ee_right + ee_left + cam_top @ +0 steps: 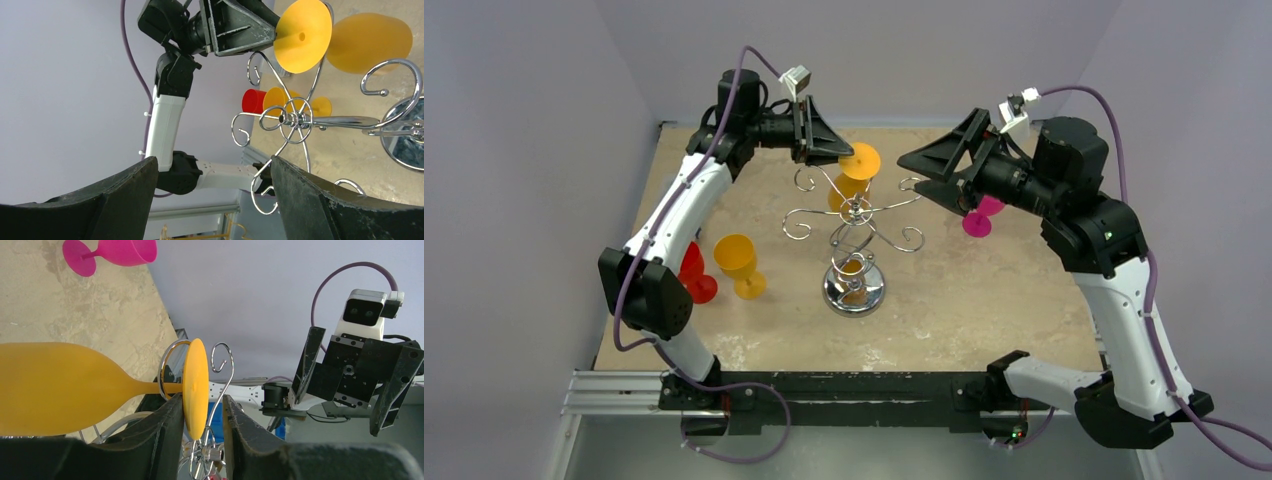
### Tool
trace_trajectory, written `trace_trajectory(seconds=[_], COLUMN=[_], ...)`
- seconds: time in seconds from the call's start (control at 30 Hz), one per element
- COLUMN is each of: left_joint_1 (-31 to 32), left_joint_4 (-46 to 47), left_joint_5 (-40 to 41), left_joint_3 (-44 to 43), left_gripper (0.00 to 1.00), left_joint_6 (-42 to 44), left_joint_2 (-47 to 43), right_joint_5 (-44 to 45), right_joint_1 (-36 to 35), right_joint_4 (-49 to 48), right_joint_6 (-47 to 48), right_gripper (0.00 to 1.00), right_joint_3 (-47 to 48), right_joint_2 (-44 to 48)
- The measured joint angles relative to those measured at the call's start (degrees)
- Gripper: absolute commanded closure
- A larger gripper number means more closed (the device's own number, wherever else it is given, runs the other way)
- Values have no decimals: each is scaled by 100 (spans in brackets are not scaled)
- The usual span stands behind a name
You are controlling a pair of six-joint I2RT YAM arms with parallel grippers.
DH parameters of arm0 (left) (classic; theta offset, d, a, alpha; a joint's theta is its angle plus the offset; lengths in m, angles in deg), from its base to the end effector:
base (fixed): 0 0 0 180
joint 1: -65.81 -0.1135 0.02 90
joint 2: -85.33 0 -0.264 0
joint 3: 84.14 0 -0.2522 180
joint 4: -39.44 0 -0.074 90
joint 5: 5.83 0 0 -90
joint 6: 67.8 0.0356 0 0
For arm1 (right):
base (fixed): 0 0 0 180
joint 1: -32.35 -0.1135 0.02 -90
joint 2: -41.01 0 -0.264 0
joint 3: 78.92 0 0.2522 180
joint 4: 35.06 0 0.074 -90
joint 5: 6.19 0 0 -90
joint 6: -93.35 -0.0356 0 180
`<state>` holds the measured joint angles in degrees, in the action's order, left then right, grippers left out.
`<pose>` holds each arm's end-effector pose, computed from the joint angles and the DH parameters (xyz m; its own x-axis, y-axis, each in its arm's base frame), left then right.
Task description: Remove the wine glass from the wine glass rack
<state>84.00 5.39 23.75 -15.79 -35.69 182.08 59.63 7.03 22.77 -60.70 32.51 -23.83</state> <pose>0.3525 -0.1484 0.4105 -0.9573 -0.1256 -0.2605 0.2328 0.1997 -0.9518 0.1615 0.0925 0.5149 -0.7545 0.5505 -0.3574 -0.1712 0.3606 0.9169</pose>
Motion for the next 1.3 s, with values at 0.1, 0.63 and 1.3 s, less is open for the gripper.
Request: trace_trajectory(seconds=[0.1,0.63,1.3], left_joint_1=[0,0,-66], left_joint_4=[-46,-212,-295], left_joint_5=[22,111,203], left_joint_3=[0,0,-28], left_gripper=[73,100,100], left_joint_6=[46,151,-1209], left_joint_2=[0,0,0], right_joint_5=[0,-4,-109], right_joint_1=[0,0,0], right_joint_4=[-2,-31,-44], right_joint_6=[-2,-24,-46], right_gripper=[18,19,19], right_joint_3=[-11,-31,-72], right_joint_2=[0,0,-2])
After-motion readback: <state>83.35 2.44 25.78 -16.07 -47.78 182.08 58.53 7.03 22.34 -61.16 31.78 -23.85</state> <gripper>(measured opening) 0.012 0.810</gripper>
